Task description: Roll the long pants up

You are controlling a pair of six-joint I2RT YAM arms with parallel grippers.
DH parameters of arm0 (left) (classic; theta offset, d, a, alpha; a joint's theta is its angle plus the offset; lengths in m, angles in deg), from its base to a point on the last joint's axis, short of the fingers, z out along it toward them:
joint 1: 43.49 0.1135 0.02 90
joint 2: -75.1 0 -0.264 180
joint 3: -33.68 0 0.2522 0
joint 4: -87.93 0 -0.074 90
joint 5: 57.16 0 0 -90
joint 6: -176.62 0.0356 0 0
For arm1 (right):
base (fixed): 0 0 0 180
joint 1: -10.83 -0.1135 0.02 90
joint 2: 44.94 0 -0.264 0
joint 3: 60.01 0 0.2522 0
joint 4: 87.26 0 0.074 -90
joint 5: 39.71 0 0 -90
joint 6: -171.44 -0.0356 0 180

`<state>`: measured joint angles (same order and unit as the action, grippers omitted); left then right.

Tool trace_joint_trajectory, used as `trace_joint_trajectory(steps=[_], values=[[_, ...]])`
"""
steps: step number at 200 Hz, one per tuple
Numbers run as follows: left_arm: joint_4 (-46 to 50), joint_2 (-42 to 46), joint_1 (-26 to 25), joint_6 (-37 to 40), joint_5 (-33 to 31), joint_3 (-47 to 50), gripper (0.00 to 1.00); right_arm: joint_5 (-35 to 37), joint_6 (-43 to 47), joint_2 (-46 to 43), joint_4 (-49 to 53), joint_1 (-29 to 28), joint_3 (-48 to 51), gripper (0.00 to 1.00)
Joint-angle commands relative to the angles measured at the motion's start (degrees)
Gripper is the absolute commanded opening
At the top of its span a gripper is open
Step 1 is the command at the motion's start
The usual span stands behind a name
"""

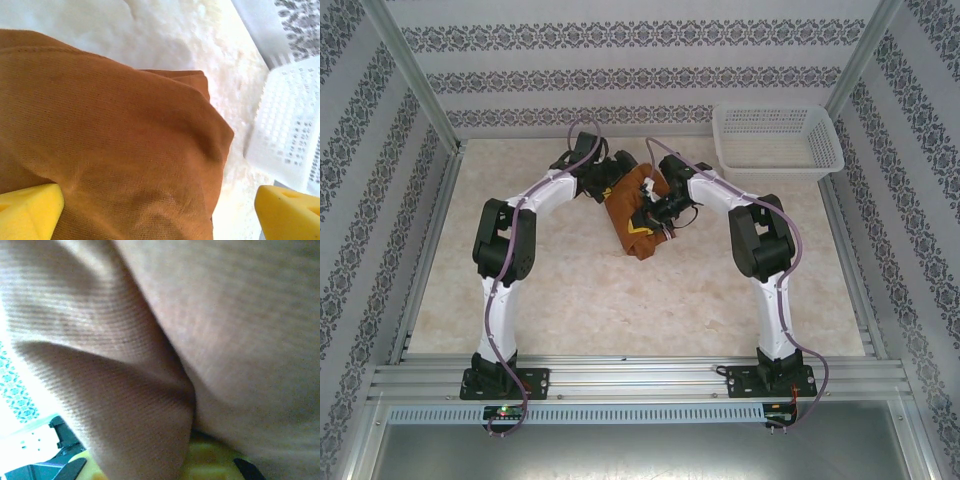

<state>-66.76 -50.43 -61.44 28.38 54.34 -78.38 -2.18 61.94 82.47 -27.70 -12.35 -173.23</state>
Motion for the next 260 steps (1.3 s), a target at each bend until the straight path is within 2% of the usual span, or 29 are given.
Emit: trace_joint_trajectory(steps=[1, 18, 45, 68, 118, 152, 158, 160, 166, 169, 175, 180, 213, 217, 220, 221, 225, 226, 231, 237, 245, 260], values=[[-10.2, -1.9, -0.2, 4.7, 4.9, 5.2, 1.00, 1.2, 2.7, -1.6, 8.0, 0.2, 1.1, 0.00], [-9.5, -0.8, -0.2, 6.8, 6.1, 7.5, 1.00, 1.6, 3.4, -1.3, 9.1, 0.6, 0.3, 0.00], [-0.4, 0.8, -0.3, 11.8, 5.6, 7.6, 1.00, 1.8, 4.0, -0.9, 9.9, 0.8, -0.6, 0.00], [3.5, 2.1, -0.3, 16.4, 5.7, 8.2, 1.00, 1.3, 4.3, -0.5, 9.9, 1.0, -0.8, 0.00], [8.1, -9.1, -0.3, 18.6, 16.1, -0.5, 1.00, 1.3, 5.7, -0.5, 11.1, 1.4, -0.5, 0.00], [13.1, -15.5, -0.4, 18.3, 17.9, -5.4, 0.99, 4.4, 6.9, -1.9, 12.5, 1.9, 0.0, 0.00], [13.5, -16.1, -0.4, 18.2, 18.4, -5.6, 0.89, 4.6, 6.9, -2.0, 12.6, 2.0, 0.1, 0.00], [13.6, -16.4, -0.4, 18.2, 18.5, -5.7, 0.82, 4.8, 7.0, -2.2, 12.6, 2.0, 0.1, 0.00], [14.6, -16.6, -0.4, 17.8, 17.9, -5.9, 0.60, 5.2, 7.0, -2.4, 12.8, 2.0, 0.1, 0.00], [15.2, -16.8, -0.4, 17.6, 17.1, -6.0, 0.42, 5.5, 7.1, -2.4, 12.9, 2.0, 0.0, 0.00], [16.5, -16.8, -0.4, 17.5, 15.7, -6.1, 0.17, 6.3, 7.5, -2.6, 13.4, 2.1, -0.3, 0.00], [17.9, -17.0, -0.4, 17.6, 14.6, -6.4, 0.00, 6.9, 7.7, -2.5, 13.9, 2.1, -0.5, 0.00], [24.5, -16.2, -0.4, 18.2, 9.7, -7.8, 0.00, 10.8, 8.7, -3.6, 15.8, 2.0, -2.2, 0.00], [25.1, -15.9, -0.4, 18.3, 8.9, -7.9, 0.00, 12.5, 9.1, -3.9, 16.3, 1.8, -2.7, 0.05], [25.5, -15.7, -0.4, 18.3, 8.5, -7.9, 0.00, 13.9, 9.4, -4.0, 16.8, 1.8, -3.1, 0.15], [25.7, -15.6, -0.4, 18.3, 8.4, -7.9, 0.00, 14.8, 9.6, -4.2, 17.1, 1.7, -3.3, 0.21], [26.1, -15.3, -0.4, 18.3, 7.8, -7.9, 0.00, 16.8, 10.0, -4.5, 17.7, 1.6, -3.8, 0.35], [26.2, -15.3, -0.4, 18.3, 7.7, -7.9, 0.00, 16.8, 10.0, -4.5, 17.7, 1.6, -3.8, 0.35], [26.7, -14.9, -0.4, 18.2, 7.2, -7.8, 0.00, 20.4, 10.5, -5.3, 18.6, 1.1, -4.5, 0.54], [27.0, -14.5, -0.3, 18.1, 6.7, -7.7, 0.00, 24.4, 10.7, -6.2, 19.4, 0.5, -5.0, 0.67], [27.5, -14.0, -0.4, 17.9, 6.2, -7.6, 0.00, 29.7, 10.9, -7.9, 20.5, -0.6, -5.8, 0.77], [28.5, -13.4, -0.3, 17.5, 5.5, -7.8, 0.00, 42.1, 11.1, -10.7, 24.0, -4.3, -8.6, 0.82]])
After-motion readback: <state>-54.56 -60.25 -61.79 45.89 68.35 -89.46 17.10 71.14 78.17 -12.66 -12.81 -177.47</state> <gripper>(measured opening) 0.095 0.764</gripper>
